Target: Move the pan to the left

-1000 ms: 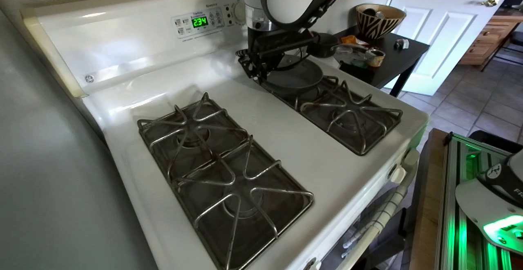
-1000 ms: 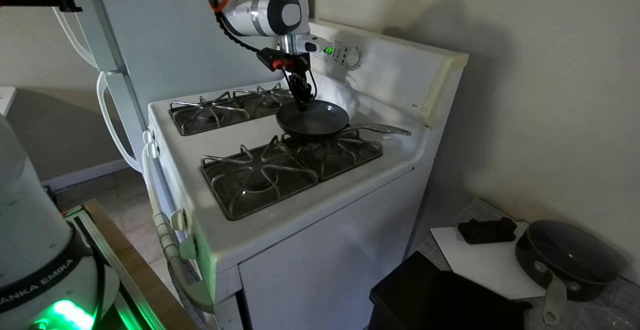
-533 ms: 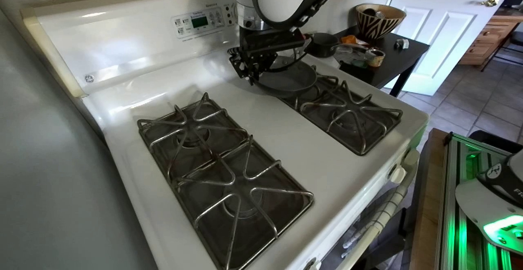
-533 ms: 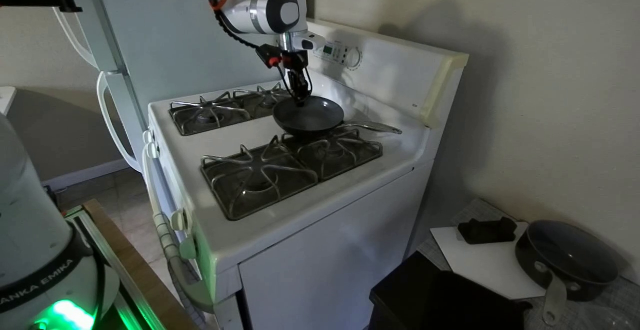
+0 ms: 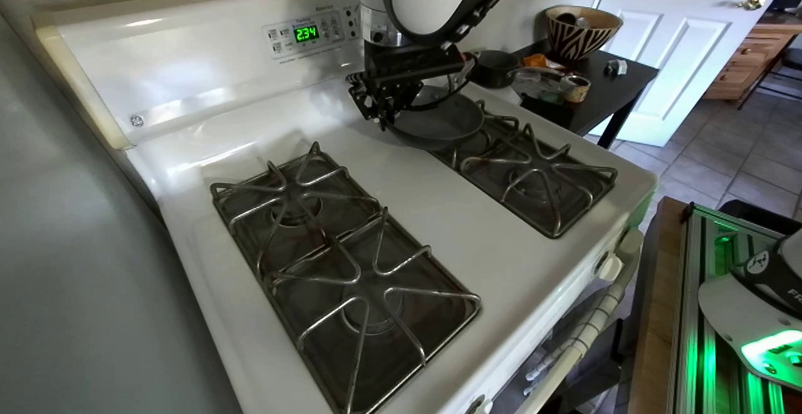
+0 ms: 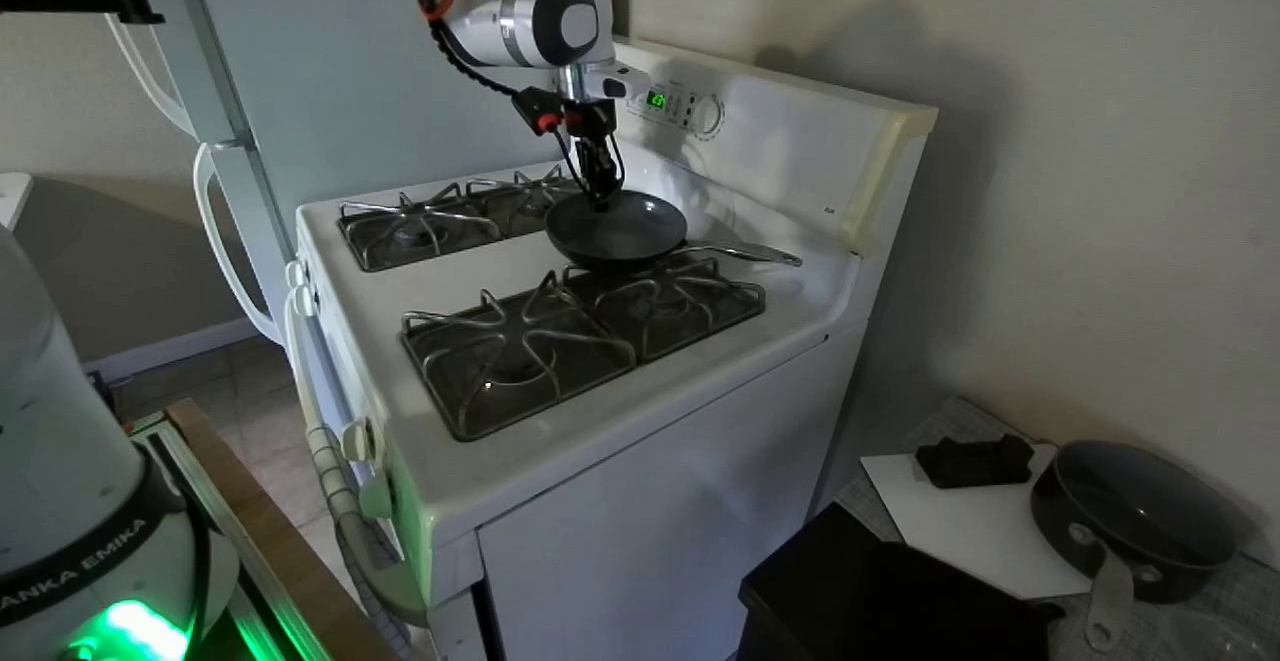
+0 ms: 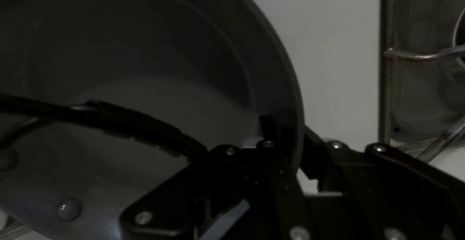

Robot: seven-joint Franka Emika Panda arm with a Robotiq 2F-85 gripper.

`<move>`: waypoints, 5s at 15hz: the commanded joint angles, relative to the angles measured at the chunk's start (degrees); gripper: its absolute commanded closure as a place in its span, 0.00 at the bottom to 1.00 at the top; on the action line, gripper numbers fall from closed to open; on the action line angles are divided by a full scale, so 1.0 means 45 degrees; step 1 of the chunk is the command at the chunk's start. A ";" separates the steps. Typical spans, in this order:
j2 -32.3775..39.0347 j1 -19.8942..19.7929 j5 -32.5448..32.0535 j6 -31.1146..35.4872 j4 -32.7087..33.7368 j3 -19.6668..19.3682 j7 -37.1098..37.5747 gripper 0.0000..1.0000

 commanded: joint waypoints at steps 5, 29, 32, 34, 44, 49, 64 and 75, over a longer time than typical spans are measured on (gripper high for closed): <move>0.0193 0.0139 0.0180 -0.0159 0.0460 0.0192 -0.0127 0.98; 0.1453 0.0789 0.0367 -0.1310 0.2045 0.0427 0.0559 0.98; 0.1590 0.0808 0.0373 -0.1450 0.2191 0.0415 0.0633 0.98; 0.1666 0.0800 0.0378 -0.1559 0.2317 0.0408 0.0690 0.98; 0.2141 0.1048 0.0347 -0.1576 0.2785 0.0464 0.1105 0.98; 0.2293 0.1168 0.0391 -0.1624 0.2931 0.0482 0.1126 0.98; 0.2534 0.0595 0.2034 -0.1716 0.3866 0.0779 0.0623 0.98; 0.2726 0.0630 0.1738 -0.2624 0.4134 0.0511 0.0478 0.12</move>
